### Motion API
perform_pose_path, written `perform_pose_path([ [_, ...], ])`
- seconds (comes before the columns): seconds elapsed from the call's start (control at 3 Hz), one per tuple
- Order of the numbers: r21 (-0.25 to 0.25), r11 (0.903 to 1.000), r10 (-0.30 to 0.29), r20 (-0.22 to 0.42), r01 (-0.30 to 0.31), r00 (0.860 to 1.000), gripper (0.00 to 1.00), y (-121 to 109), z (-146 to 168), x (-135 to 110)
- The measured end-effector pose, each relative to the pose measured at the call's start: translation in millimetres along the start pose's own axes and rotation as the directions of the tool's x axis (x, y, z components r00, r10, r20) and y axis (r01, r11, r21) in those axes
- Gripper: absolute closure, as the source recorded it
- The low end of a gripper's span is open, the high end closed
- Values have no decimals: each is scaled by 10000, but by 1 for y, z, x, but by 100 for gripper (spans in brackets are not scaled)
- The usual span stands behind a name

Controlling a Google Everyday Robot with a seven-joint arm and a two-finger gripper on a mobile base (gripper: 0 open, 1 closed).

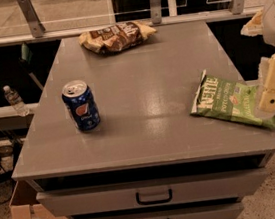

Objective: Knock pepsi can over

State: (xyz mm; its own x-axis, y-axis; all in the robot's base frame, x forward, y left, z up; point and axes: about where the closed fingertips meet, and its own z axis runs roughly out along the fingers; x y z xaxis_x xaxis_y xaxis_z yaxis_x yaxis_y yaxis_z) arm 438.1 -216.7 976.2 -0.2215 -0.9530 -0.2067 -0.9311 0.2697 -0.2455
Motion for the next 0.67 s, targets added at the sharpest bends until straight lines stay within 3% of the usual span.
perform_pose_path([
  [0.33, 2, 10000, 0, 1, 0, 10000, 0, 0, 0, 0],
  [0.67, -59, 9994, -342, 543, 346, 9979, 0, -5, 3, -16],
])
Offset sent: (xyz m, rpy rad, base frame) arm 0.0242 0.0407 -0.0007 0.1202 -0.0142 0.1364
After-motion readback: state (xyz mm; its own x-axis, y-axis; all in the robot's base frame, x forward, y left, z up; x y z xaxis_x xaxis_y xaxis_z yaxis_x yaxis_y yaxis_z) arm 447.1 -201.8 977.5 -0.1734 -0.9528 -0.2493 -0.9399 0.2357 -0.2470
